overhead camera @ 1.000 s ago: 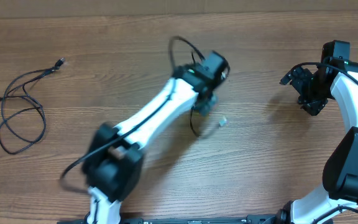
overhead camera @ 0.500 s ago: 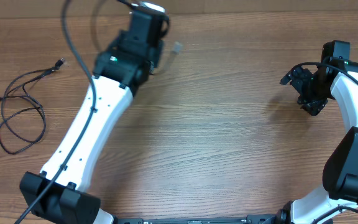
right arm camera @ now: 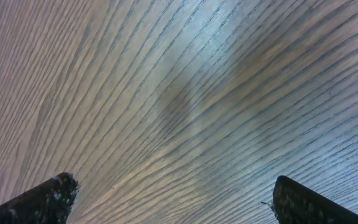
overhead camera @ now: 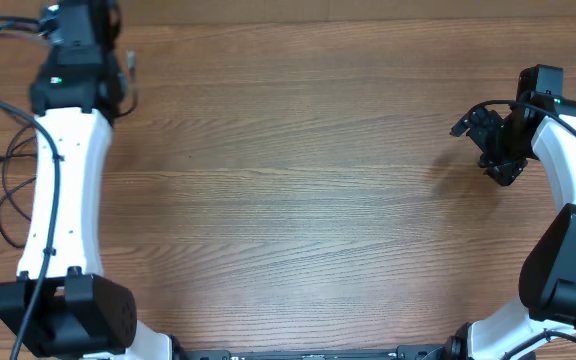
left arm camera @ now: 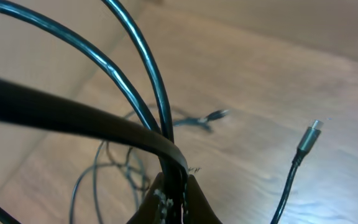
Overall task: Untangle cables
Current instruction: 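Lift the grasped black cable and carry it to the upper left, then lower the cable beside the left cable pile and open the left gripper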
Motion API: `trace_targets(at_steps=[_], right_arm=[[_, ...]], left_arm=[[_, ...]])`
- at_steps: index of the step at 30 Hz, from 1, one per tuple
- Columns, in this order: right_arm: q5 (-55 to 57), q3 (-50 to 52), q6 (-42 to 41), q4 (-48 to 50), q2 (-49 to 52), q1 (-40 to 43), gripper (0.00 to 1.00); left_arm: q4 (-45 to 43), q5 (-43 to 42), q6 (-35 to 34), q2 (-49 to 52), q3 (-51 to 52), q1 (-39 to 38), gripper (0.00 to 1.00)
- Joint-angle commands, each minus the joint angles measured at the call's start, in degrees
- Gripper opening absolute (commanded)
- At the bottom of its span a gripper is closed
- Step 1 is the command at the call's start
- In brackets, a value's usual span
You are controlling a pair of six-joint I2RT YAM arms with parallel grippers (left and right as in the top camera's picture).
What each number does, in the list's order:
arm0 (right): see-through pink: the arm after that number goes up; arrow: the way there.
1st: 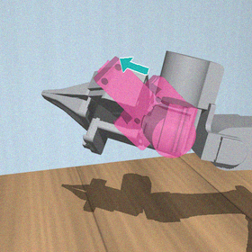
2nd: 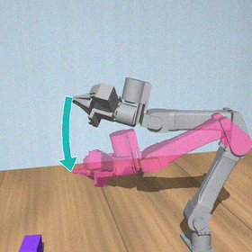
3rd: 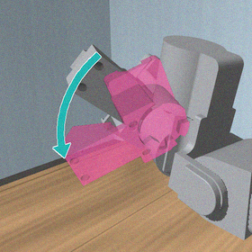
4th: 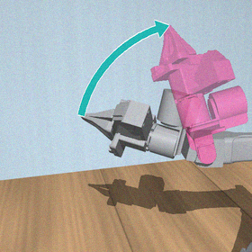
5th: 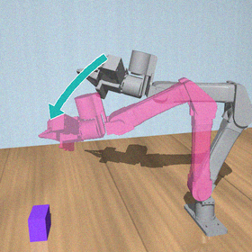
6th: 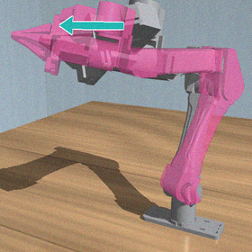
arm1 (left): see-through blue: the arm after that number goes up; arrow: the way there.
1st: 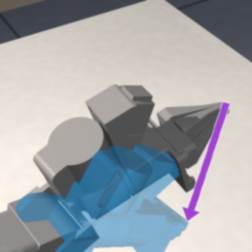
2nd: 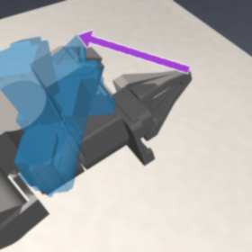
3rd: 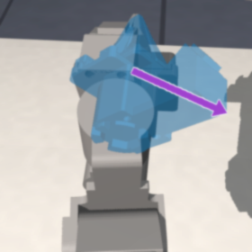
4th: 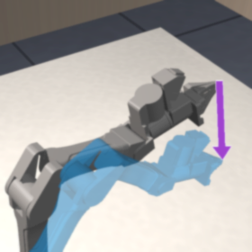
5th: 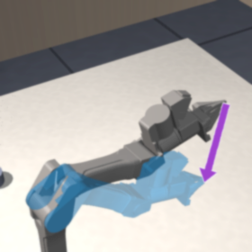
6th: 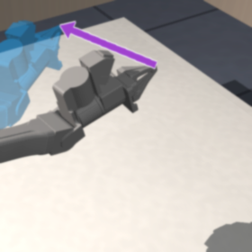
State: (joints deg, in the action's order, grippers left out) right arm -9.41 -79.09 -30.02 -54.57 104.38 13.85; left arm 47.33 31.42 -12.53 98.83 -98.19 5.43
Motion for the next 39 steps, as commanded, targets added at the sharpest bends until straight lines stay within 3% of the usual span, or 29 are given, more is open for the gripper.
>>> trace_targets(at_steps=[1, 8, 22, 25, 30, 32, 36, 39], right_arm=[[0.8, -1.5, -0.4, 0.3, 0.1, 0.1, 1.0], [0.8, -1.5, -0.4, 0.3, 0.1, 0.1, 1.0], [0.8, -1.5, -0.4, 0.3, 0.1, 0.1, 1.0], [0.8, -1.5, -0.4, 0.3, 0.1, 0.1, 1.0], [0.8, -1.5, -0.4, 0.3, 0.1, 0.1, 1.0], [0.8, -1.5, -0.4, 0.3, 0.1, 0.1, 1.0], [0.8, -1.5, -0.4, 0.3, 0.1, 0.1, 1.0], [0.8, -1.5, -0.4, 0.3, 0.1, 0.1, 1.0]], left_arm=[[2.0, -4.3, -2.8, 3.7, -0.2, 6.4, 0.04], [5.5, -8.7, -4.9, 10.4, -0.2, 16.0, 0.04], [3.6, -36.3, -5.3, 19.1, -0.2, 32.4, 0.04], [2.1, -44.8, -4.3, 21.7, -0.2, 33.8, 0.04], [-2.3, -62.7, 3.3, 27.8, -0.2, 32.5, 0.04], [-2.8, -62.6, 3.8, 30.1, -0.2, 31.3, 0.04], [-2.7, -52.4, 3.5, 33.1, -0.2, 29.4, 0.04], [-3.0, -50.2, 3.6, 32.9, -0.3, 29.2, 0.04]])
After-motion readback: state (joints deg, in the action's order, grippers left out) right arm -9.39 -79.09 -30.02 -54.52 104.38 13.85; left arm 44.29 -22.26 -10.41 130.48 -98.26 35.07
